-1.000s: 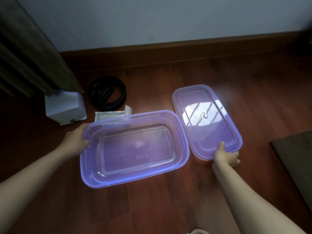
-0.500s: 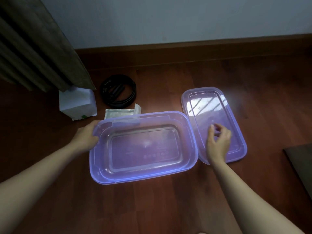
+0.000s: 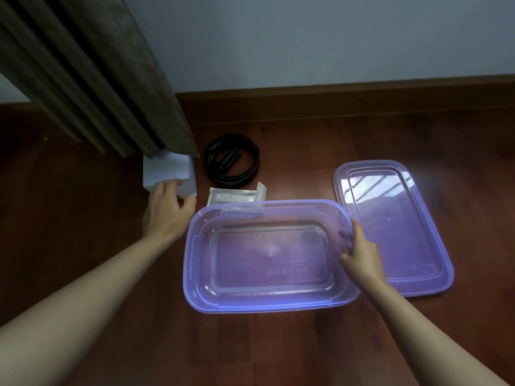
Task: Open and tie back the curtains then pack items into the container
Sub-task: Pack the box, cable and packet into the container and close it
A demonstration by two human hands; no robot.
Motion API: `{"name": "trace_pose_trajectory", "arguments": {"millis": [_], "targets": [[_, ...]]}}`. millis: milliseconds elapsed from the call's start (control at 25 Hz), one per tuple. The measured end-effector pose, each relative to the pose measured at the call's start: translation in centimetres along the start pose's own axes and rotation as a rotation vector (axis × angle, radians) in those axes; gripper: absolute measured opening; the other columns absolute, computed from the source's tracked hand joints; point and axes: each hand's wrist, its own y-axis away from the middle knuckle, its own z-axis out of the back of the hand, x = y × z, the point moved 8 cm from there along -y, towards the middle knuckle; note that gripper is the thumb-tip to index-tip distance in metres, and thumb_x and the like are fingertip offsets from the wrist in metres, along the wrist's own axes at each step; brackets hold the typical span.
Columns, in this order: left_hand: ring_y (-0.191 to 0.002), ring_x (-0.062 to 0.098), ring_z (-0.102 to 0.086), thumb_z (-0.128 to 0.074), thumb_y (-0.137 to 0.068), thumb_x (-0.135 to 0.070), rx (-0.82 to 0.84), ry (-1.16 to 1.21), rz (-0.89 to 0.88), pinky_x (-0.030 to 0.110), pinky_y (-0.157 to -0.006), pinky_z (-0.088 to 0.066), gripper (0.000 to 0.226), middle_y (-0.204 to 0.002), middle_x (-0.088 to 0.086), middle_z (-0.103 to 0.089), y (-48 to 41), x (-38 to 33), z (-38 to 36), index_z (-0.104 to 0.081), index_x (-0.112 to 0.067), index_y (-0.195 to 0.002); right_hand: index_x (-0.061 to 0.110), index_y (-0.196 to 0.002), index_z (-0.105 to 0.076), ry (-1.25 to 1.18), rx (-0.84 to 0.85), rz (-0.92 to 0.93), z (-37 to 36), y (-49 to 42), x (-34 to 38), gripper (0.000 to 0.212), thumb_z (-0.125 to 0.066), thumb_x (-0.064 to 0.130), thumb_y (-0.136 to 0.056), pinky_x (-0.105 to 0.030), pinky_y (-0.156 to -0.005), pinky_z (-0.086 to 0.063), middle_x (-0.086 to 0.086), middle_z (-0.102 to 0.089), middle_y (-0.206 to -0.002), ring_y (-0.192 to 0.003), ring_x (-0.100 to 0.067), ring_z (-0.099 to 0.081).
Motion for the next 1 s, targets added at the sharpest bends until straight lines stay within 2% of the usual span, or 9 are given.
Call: {"name": "trace_pose_trajectory", "arguments": {"millis": [40,160,240,320,400,560,760,920,1000], "targets": [[-0.132,0.032,-0.034,-0.055,-0.083,-0.027,-0.028,-0.115,-0.035,0.047,-0.101,-0.037,0.062,-0.147,0.012,-0.032,-1.2,-0.1,0.7,-0.035,-0.012,-0.14,0.019,-0.142,-0.03,0.004,0.0,0.0,0.0,0.1,0.1,0.077,-0.05,-0.007,-0.072,-0.04,-0.084,-0.044,-0.006,-0.064,-0.124,-0.108,-0.039,-0.059],[-0.142,0.033,-0.014,-0.054,-0.087,-0.03,0.185,-0.434,-0.026,0.057,-0.111,-0.021,0.078,-0.156,0.011,-0.015,-3.6,2.0,-0.4,-0.009,-0.016,-0.149,0.018,-0.142,-0.029,0.028,-0.002,0.009,-0.1,0.2,0.1,0.076,-0.05,-0.007,-0.073,-0.039,-0.082,-0.043,-0.003,-0.064,-0.124,-0.107,-0.039,-0.059],[-0.138,0.035,-0.021,-0.045,-0.089,-0.048,0.235,-0.571,0.01,0.065,-0.107,-0.016,0.071,-0.15,0.012,-0.025,-3.4,3.4,-0.8,-0.014,-0.024,-0.148,0.019,-0.143,-0.028,0.047,-0.009,0.009,-0.3,0.0,0.0,0.076,-0.05,-0.005,-0.074,-0.04,-0.08,-0.043,-0.005,-0.065,-0.123,-0.106,-0.04,-0.06],[-0.131,0.038,-0.027,-0.034,-0.086,-0.063,0.204,-0.638,0.027,0.069,-0.104,-0.014,0.064,-0.141,0.016,-0.033,-2.9,3.2,-0.5,-0.033,-0.027,-0.139,0.019,-0.142,-0.029,0.046,-0.023,-0.002,-0.2,-0.1,-0.1,0.074,-0.049,-0.005,-0.075,-0.04,-0.079,-0.043,-0.004,-0.065,-0.123,-0.106,-0.04,-0.059],[-0.131,0.042,-0.024,-0.029,-0.082,-0.073,0.164,-0.555,0.134,0.07,-0.102,-0.012,0.069,-0.14,0.021,-0.031,-2.6,3.4,-0.2,-0.044,-0.025,-0.13,0.02,-0.141,-0.029,0.05,-0.025,-0.008,-0.1,0.0,-0.1,0.073,-0.049,-0.005,-0.075,-0.04,-0.079,-0.042,-0.004,-0.065,-0.122,-0.104,-0.041,-0.059],[-0.133,0.049,-0.018,-0.044,-0.078,-0.072,0.161,-0.306,0.347,0.064,-0.101,-0.026,0.08,-0.149,0.023,-0.014,-2.2,5.6,-1.1,-0.038,-0.014,-0.133,0.019,-0.14,-0.029,0.051,-0.017,-0.01,-0.2,0.2,0.1,0.072,-0.049,-0.006,-0.076,-0.04,-0.078,-0.042,-0.003,-0.065,-0.122,-0.103,-0.042,-0.06],[-0.119,0.046,-0.036,-0.06,-0.077,-0.052,-0.074,-0.061,0.333,0.053,-0.093,-0.038,0.066,-0.134,0.023,-0.033,-1.5,5.9,1.2,-0.037,-0.01,-0.122,0.017,-0.141,-0.028,0.06,-0.024,0.0,-0.1,0.1,0.2,0.071,-0.047,-0.006,-0.077,-0.04,-0.076,-0.04,-0.007,-0.066,-0.121,-0.102,-0.043,-0.059],[-0.117,0.039,-0.043,-0.055,-0.066,-0.055,-0.339,0.301,-0.036,0.043,-0.091,-0.04,0.07,-0.127,0.023,-0.041,1.8,3.3,4.6,-0.04,-0.008,-0.116,0.017,-0.142,-0.028,0.052,-0.026,0.011,0.0,0.4,0.7,0.069,-0.046,-0.006,-0.079,-0.039,-0.077,-0.039,0.0,-0.064,-0.125,-0.105,-0.041,-0.058],[-0.122,0.036,-0.041,-0.057,-0.066,-0.048,-0.374,0.37,-0.301,0.039,-0.093,-0.038,0.058,-0.129,0.021,-0.038,3.8,0.9,6.3,-0.036,-0.024,-0.115,0.017,-0.142,-0.028,0.046,-0.026,0.002,0.0,0.4,0.5,0.069,-0.046,-0.006,-0.08,-0.039,-0.077,-0.039,0.0,-0.064,-0.125,-0.105,-0.041,-0.058]]}}
